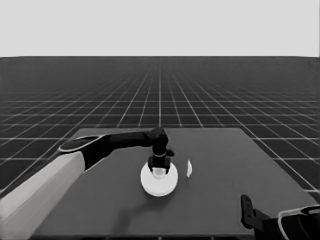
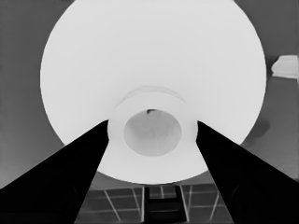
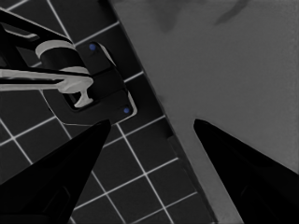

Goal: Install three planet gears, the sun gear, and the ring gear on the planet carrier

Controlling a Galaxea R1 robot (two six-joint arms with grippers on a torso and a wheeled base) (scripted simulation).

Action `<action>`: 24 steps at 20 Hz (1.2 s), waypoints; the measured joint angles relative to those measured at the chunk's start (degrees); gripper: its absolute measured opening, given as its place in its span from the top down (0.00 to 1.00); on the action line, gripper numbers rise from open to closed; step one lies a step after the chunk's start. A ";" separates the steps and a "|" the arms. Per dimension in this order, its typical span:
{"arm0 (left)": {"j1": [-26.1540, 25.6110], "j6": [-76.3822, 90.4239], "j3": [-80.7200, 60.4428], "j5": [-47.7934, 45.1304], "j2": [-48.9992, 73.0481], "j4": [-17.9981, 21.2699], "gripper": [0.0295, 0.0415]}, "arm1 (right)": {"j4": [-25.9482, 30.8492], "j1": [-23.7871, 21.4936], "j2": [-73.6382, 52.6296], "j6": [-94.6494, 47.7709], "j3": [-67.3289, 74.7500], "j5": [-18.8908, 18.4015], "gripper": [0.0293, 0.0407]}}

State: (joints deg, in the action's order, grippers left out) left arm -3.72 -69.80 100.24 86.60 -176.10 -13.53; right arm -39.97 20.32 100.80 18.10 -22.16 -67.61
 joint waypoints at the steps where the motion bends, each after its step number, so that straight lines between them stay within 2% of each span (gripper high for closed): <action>1: 0.00 0.50 0.00 0.00 0.00 0.00 0.56 | 0.00 0.00 0.00 0.00 0.00 0.00 0.19; 24: -0.17 12.00 -0.02 -0.12 -0.12 0.04 0.56 | 0.00 0.00 0.00 0.00 0.00 0.00 0.19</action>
State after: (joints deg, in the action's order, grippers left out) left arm -3.89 -57.80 100.22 86.48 -176.22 -13.49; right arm -39.97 20.32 100.80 18.10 -22.16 -67.61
